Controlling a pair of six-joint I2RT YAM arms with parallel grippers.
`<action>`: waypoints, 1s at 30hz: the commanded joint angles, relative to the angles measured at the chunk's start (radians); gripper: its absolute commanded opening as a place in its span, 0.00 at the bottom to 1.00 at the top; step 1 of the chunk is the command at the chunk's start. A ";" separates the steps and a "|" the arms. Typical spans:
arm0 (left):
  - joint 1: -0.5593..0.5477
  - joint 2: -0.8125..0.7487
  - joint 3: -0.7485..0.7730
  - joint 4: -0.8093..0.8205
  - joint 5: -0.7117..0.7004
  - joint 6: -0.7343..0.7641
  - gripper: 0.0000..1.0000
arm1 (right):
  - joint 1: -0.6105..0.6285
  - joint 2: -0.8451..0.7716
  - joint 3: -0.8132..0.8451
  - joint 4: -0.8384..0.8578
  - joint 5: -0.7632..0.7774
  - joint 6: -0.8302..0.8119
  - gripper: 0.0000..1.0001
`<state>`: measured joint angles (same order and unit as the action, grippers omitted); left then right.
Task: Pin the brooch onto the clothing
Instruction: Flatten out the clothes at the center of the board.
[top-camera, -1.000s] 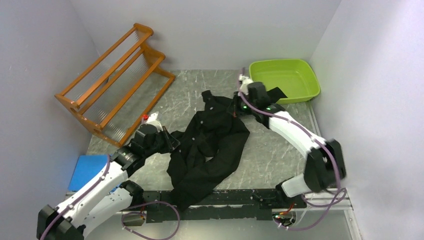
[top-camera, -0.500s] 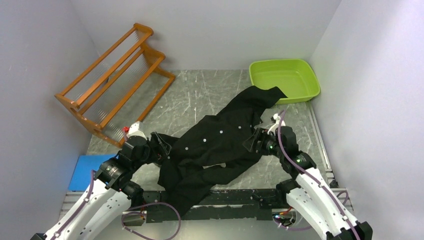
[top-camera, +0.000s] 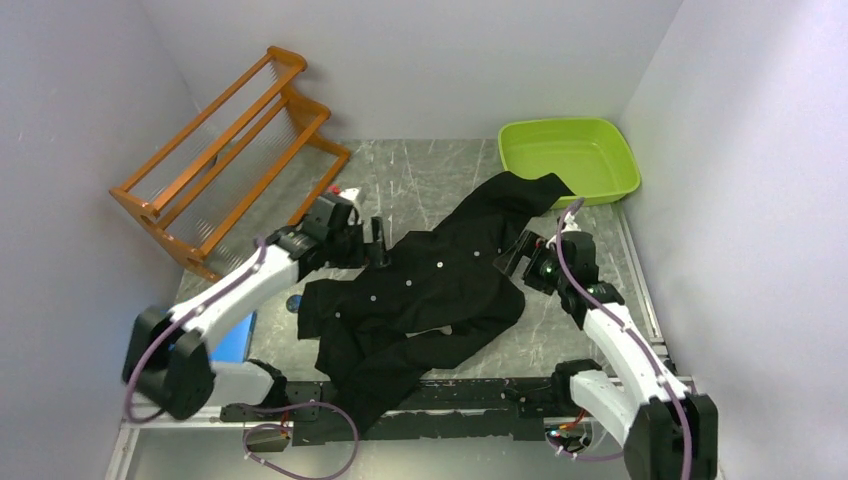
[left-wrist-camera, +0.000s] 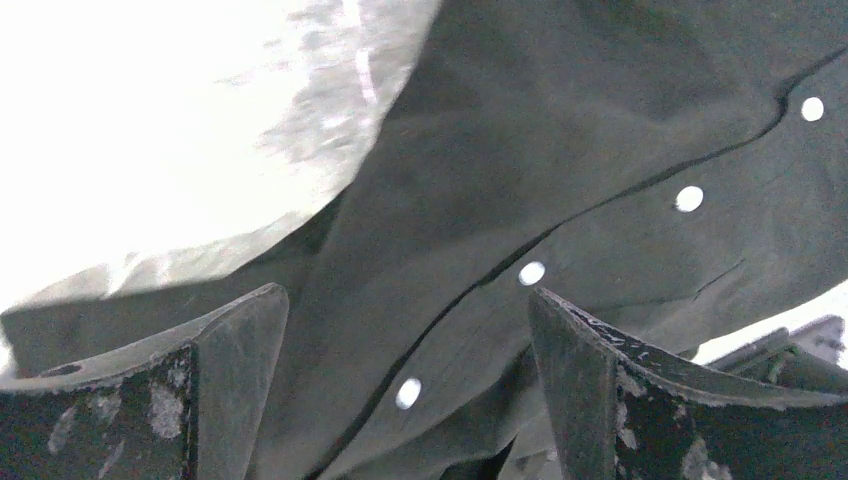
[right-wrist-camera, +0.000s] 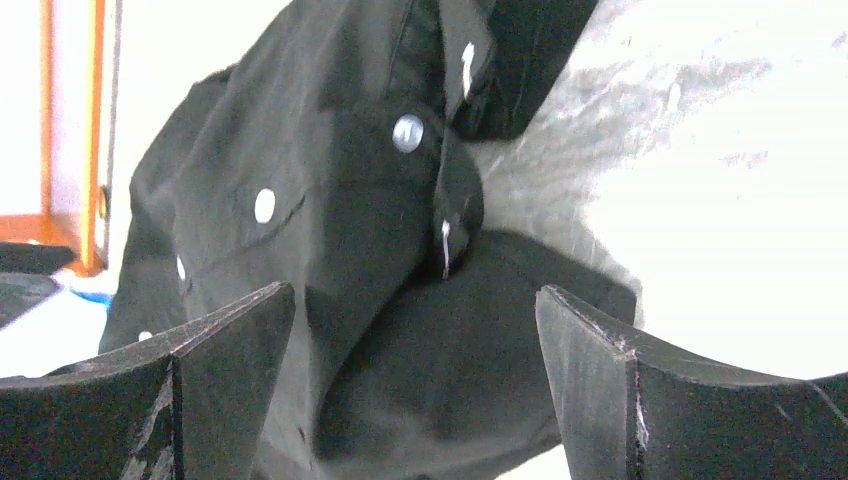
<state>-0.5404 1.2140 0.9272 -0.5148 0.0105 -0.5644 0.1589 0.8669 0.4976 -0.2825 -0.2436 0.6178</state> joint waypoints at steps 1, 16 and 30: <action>0.016 0.215 0.082 0.139 0.298 0.132 0.95 | -0.063 0.136 0.060 0.266 -0.123 0.002 0.95; 0.023 0.266 0.013 0.346 0.431 0.078 0.03 | -0.020 0.531 0.431 0.403 -0.385 0.006 0.03; -0.098 -0.102 -0.038 0.111 -0.009 -0.108 0.03 | 0.027 0.527 0.615 0.155 -0.312 -0.098 0.68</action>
<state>-0.6434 1.1183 0.9161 -0.3271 0.1299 -0.6189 0.1936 1.4895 1.2415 -0.0036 -0.6262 0.5777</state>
